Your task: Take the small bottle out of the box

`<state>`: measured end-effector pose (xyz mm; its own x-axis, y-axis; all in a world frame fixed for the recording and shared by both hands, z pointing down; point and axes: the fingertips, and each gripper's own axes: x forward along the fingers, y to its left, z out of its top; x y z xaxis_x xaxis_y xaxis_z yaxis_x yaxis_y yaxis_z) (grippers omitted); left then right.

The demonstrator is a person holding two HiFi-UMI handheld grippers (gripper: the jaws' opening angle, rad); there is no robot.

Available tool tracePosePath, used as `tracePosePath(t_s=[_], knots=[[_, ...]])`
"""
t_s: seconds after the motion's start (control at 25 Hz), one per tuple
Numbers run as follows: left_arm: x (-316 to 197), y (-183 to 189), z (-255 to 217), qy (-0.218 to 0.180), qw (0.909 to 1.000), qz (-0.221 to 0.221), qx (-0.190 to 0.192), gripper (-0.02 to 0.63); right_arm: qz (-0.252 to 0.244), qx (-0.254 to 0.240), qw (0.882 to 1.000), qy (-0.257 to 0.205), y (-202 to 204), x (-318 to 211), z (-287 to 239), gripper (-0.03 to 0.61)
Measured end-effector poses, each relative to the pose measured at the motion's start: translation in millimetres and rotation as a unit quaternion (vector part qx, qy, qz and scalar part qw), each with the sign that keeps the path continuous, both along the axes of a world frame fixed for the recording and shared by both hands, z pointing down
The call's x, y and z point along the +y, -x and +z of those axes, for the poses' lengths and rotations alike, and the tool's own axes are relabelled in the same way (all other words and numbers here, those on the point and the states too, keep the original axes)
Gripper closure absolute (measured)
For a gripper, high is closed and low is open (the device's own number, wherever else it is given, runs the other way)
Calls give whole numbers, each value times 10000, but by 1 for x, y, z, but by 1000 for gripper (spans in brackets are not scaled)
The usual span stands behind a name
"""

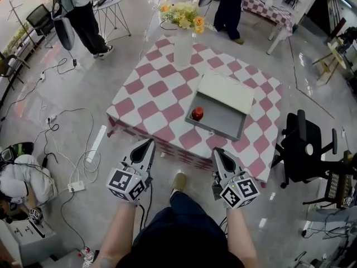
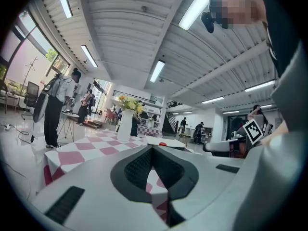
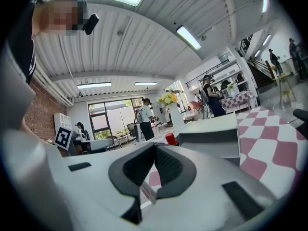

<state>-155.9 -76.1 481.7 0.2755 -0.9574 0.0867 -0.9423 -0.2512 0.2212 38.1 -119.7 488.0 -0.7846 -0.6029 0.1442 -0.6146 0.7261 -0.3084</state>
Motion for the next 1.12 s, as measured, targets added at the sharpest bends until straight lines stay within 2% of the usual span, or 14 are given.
tracePosePath(t_s=[0.44,0.92,1.0,1.12], knots=[[-59,-1,5,30,9996,264,64,612,55,400,9990,-191,29,-56,3,572],[-105,-11,11,132,9987,489,-3,612,-150,855,9957,-338,53,-95,7,572],[-113,-12,10,130,9987,496,-36,612,-225,865,9955,-301,56,-100,7,544],[-125,-15,4,83,9987,494,-68,612,-307,872,9953,-284,59,-106,8,541]])
